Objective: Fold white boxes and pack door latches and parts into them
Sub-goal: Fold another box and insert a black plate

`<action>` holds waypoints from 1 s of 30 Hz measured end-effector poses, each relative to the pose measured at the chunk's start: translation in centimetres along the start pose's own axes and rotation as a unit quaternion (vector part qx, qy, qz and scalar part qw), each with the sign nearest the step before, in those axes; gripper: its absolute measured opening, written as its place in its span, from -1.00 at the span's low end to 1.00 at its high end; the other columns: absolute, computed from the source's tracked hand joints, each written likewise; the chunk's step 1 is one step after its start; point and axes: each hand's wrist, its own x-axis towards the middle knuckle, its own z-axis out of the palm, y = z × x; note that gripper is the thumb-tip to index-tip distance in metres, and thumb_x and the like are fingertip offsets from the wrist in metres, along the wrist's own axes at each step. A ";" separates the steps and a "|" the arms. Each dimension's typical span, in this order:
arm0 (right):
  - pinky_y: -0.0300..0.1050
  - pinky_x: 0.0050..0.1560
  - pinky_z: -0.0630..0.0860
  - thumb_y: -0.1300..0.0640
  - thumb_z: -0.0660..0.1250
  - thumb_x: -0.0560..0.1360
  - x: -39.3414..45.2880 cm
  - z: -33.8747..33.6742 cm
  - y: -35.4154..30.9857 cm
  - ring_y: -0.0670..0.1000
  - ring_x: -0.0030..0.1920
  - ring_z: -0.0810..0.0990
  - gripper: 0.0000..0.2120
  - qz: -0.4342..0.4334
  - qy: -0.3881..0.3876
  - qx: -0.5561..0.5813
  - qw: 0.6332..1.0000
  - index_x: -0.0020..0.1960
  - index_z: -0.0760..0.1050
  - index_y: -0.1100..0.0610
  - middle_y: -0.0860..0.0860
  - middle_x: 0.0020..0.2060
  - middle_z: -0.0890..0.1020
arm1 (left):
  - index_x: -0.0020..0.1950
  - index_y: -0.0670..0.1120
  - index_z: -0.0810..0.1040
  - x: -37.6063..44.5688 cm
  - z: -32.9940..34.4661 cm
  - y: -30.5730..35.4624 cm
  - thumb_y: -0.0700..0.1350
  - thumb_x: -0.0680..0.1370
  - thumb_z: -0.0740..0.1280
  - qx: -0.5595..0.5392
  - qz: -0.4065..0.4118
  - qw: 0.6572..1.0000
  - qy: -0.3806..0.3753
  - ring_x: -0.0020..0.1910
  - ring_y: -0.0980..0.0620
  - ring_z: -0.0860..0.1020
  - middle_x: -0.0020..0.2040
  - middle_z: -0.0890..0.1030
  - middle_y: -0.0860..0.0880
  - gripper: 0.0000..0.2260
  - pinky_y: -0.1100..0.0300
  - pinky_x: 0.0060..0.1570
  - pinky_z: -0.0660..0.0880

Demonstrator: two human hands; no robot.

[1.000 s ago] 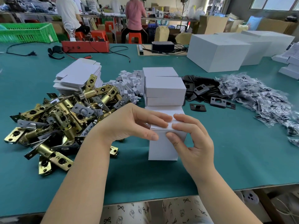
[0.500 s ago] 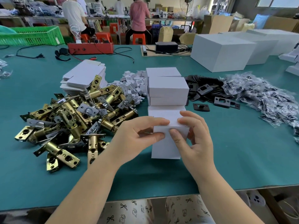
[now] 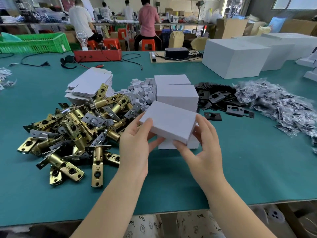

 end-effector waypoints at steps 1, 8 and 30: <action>-0.42 0.29 0.28 0.05 0.43 0.46 0.1 -0.1 0.2 -0.28 0.34 0.33 -0.36 0.017 0.008 -0.007 1.000 0.45 0.23 -0.07 -0.25 0.34 0.35 | 0.05 0.14 0.65 -0.2 0.2 -0.1 -0.22 0.60 0.30 0.045 0.034 0.998 0.002 -0.03 0.22 0.65 -0.07 0.70 0.18 -0.74 0.22 -0.10 0.61; -0.69 -0.03 0.22 0.13 0.27 0.59 1.4 -0.5 1.3 -0.57 0.03 0.33 -0.50 0.133 0.030 0.000 0.991 0.49 0.25 -0.03 -0.33 0.16 0.43 | 0.18 0.29 0.51 -1.7 1.1 -1.1 -0.12 0.50 0.15 0.252 0.084 0.959 -0.104 -0.07 0.32 0.54 -0.02 0.63 0.28 -0.62 0.43 -0.09 0.44; -0.19 0.09 0.42 0.03 0.16 0.53 2.2 -0.6 0.7 -0.18 0.13 0.55 -0.66 0.253 -0.038 0.271 0.928 0.28 0.47 -0.09 -0.15 0.15 0.62 | 0.39 0.04 0.43 -1.1 0.2 -1.6 -0.07 0.44 0.21 0.134 -0.028 0.967 -0.215 0.36 -0.02 0.44 0.30 0.56 0.01 -0.51 -0.13 0.44 0.24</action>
